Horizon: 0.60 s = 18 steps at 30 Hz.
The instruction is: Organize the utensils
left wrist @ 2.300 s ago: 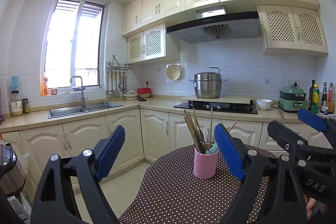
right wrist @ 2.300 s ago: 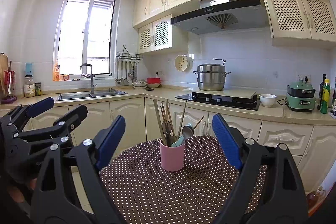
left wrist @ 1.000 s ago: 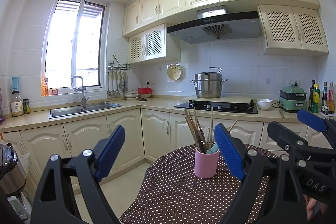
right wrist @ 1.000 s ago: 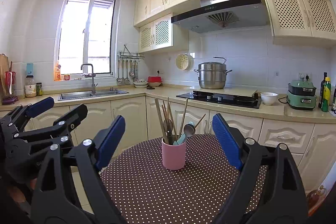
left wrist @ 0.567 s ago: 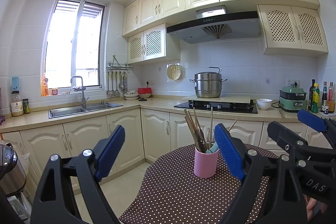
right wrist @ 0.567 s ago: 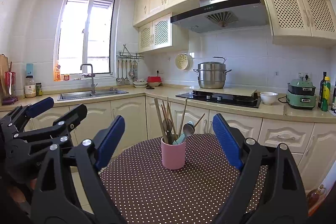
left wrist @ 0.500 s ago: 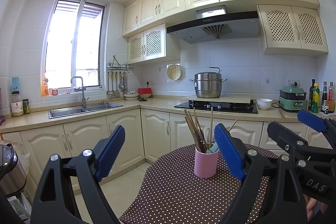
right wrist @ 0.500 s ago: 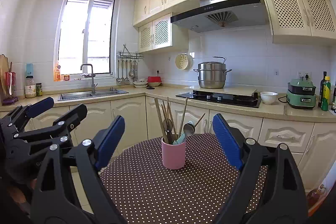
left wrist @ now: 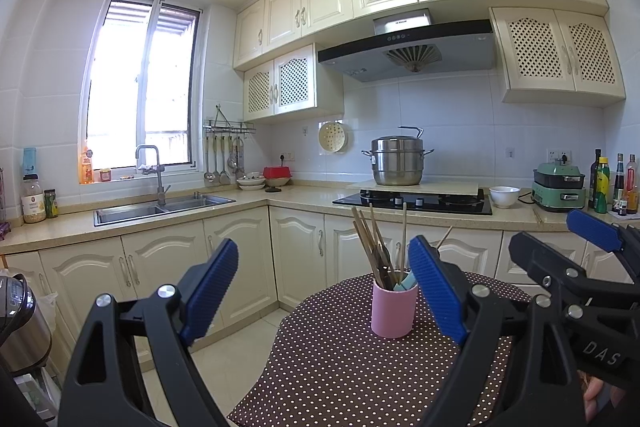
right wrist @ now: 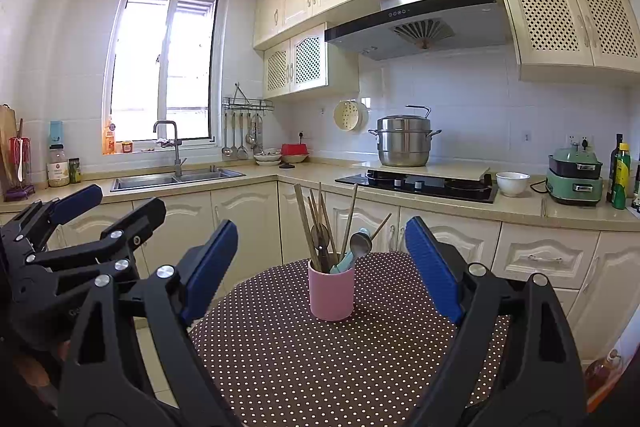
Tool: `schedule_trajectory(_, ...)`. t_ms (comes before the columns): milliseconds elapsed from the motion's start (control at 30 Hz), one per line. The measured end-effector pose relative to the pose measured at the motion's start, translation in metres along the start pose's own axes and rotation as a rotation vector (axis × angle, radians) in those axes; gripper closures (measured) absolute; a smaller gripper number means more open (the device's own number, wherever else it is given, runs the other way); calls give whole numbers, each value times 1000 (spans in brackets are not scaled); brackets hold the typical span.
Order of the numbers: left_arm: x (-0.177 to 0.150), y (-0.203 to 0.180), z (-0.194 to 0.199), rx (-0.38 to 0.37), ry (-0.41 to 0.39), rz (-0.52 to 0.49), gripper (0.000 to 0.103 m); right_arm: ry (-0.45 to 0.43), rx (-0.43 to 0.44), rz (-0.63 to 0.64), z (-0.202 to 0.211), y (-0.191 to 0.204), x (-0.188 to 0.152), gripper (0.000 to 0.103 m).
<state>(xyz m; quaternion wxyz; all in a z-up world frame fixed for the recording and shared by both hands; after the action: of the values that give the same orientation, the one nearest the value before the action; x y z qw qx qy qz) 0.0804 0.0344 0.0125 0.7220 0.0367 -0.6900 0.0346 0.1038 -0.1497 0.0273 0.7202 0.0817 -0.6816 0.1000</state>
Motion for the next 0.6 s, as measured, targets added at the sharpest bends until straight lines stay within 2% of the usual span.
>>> schedule_trajectory(600, -2, 5, -1, 0, 0, -1, 18, 4, 2, -1, -2, 0, 0, 18)
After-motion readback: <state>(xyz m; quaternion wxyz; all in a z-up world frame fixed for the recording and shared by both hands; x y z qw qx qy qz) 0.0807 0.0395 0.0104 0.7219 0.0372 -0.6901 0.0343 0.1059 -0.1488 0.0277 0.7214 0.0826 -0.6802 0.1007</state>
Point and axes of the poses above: each gripper's, at about its wrist camera, not at the fingertips, and z roughly against the way its jaws point, y to its left, x to its top, the point moved 5 cm from there along -z, roughly the way its jaws point
